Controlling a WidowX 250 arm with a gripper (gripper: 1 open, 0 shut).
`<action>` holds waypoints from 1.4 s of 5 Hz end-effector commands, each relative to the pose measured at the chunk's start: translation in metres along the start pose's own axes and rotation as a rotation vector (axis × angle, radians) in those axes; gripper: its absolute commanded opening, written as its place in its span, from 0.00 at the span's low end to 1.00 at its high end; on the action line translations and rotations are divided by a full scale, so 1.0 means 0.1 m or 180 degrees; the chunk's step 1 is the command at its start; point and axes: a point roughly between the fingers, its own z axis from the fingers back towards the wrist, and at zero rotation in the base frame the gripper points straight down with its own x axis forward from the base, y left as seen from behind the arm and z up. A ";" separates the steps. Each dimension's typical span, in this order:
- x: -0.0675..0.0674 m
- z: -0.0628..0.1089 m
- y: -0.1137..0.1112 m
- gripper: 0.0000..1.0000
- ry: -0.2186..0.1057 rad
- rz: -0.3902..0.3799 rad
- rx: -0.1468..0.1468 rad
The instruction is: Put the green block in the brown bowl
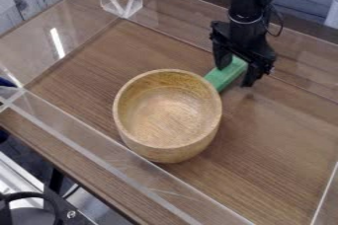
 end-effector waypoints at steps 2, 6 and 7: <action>-0.12 -0.13 0.21 1.00 0.0107 0.0084 0.0083; -0.18 0.02 0.16 0.00 0.0233 0.0242 0.0105; -0.18 0.06 0.11 0.00 0.0284 0.0243 0.0124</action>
